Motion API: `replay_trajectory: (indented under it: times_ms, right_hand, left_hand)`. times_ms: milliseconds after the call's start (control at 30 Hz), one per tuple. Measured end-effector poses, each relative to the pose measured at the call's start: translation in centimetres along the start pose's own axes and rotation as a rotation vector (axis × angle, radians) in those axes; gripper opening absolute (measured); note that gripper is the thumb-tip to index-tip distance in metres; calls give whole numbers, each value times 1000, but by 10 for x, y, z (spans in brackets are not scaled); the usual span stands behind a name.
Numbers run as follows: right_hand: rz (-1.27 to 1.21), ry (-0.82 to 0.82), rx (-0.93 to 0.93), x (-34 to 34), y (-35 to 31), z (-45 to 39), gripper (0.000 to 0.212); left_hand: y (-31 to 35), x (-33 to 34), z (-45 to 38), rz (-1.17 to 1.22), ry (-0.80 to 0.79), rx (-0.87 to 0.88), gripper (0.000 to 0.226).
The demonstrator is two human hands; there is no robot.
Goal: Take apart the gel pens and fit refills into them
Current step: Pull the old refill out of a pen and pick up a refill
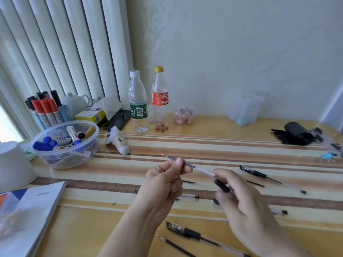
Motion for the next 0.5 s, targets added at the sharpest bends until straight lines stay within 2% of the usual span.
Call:
replay_trajectory:
  times_ms: [33, 133, 267, 500]
  right_hand:
    - [-20, 3, 5, 0, 1, 0, 22]
    - [-17, 32, -50, -3, -7, -1, 34]
    - [-106, 145, -74, -7, -8, -2, 20]
    - [-222, 185, -103, -8, -9, -1, 19]
  left_hand:
    - [-2, 4, 1, 5, -15, -9, 19]
    - [-6, 11, 2, -2, -37, -22, 19]
    - [-8, 12, 2, -4, -31, -29, 18]
    - [-6, 8, 2, -49, -12, 0, 18]
Point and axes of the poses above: each hand's wrist, its own z-axis away from the middle knuckle, its own x-axis out of the palm, y = z × x, the point moved 7 cm from there along -z, towards the middle knuckle, and after that the axes turned 9 degrees about -z, right-handed, at the moved point
